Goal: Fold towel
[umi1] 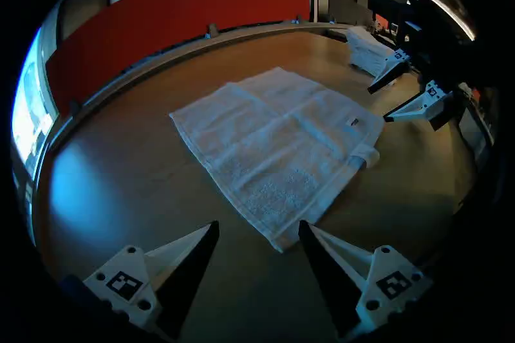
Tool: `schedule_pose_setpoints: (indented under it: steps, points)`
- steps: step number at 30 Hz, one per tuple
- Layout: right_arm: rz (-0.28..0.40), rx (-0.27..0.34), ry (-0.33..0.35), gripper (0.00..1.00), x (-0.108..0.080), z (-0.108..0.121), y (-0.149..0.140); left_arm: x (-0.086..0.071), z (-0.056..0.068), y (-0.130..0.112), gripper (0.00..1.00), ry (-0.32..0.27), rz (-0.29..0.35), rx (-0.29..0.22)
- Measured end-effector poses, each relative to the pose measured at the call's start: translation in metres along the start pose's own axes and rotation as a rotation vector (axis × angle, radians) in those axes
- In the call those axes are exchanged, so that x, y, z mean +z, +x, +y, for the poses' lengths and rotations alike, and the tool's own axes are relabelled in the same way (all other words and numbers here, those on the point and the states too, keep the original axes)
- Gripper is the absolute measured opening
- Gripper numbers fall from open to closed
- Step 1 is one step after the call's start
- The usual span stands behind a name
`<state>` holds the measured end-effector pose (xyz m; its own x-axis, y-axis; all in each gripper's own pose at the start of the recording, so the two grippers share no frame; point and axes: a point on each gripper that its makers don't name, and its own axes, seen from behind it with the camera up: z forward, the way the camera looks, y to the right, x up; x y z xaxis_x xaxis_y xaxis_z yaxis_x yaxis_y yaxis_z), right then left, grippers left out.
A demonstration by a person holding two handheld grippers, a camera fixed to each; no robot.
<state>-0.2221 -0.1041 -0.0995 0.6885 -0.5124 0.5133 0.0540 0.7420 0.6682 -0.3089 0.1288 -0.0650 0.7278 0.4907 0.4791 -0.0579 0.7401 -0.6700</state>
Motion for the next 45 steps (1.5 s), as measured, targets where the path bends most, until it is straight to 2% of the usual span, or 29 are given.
schedule_pose_setpoints:
  steps: [11, 20, 26, 29, 45]
  points:
    - [-0.027, 0.008, 0.022, 0.99, 0.004, -0.005, -0.016, 0.006, 0.012, -0.010, 0.91, -0.037, -0.033, 0.017]
    - [-0.032, 0.020, 0.044, 0.96, 0.007, -0.008, -0.019, 0.009, 0.014, -0.011, 0.91, -0.054, -0.042, 0.011]
    - [-0.027, 0.036, 0.072, 0.86, 0.009, -0.013, -0.020, 0.009, 0.015, -0.011, 0.90, -0.061, -0.050, 0.004]
    - [-0.023, 0.040, 0.077, 0.84, 0.009, -0.013, -0.020, 0.009, 0.015, -0.011, 0.89, -0.064, -0.051, 0.006]
    - [-0.023, 0.039, 0.092, 0.51, 0.011, -0.011, -0.018, 0.009, 0.023, -0.011, 0.69, -0.066, -0.055, 0.004]
